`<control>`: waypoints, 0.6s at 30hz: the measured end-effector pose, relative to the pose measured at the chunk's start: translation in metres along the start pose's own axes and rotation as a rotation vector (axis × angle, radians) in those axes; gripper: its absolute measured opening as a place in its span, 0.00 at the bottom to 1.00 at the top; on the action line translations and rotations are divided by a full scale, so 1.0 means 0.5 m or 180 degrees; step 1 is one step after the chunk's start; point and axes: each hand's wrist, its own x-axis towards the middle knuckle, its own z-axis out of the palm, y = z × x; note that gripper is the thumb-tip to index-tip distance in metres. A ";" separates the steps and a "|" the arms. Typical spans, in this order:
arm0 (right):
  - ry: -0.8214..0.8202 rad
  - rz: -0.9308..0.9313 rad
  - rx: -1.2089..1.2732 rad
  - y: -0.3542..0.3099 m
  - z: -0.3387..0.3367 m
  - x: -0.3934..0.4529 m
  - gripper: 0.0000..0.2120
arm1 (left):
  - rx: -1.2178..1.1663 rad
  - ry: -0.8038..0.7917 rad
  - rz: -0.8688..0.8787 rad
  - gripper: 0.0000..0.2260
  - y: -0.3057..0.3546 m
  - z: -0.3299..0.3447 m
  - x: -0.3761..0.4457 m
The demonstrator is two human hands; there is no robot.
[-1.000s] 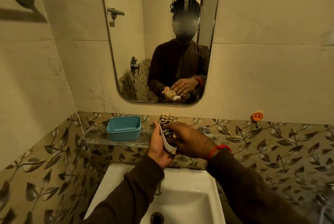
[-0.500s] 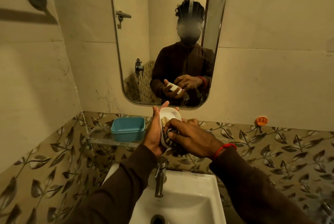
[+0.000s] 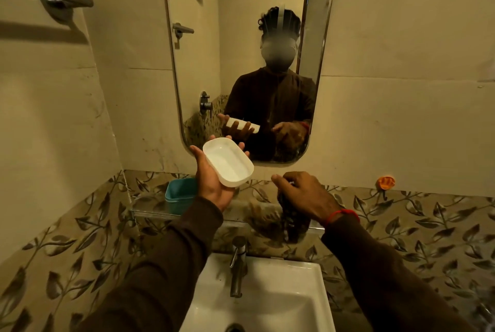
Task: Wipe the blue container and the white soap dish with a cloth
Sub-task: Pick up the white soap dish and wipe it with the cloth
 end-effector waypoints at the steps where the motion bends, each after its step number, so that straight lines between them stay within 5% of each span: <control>1: -0.0085 0.0146 0.0248 -0.005 0.004 0.001 0.25 | 0.0016 0.0019 -0.0016 0.28 -0.003 0.007 -0.002; 5: -0.0359 0.0426 0.1198 -0.030 0.017 -0.007 0.32 | 0.0106 -0.0011 0.0047 0.30 -0.026 0.022 -0.009; 13: -0.0368 0.0969 0.2527 -0.020 0.001 -0.008 0.17 | 0.0637 -0.0291 0.0048 0.30 -0.060 -0.006 -0.036; 18: -0.0791 0.1117 0.2054 0.008 -0.063 0.011 0.24 | 0.1511 -0.1246 -0.0008 0.38 -0.018 -0.028 -0.040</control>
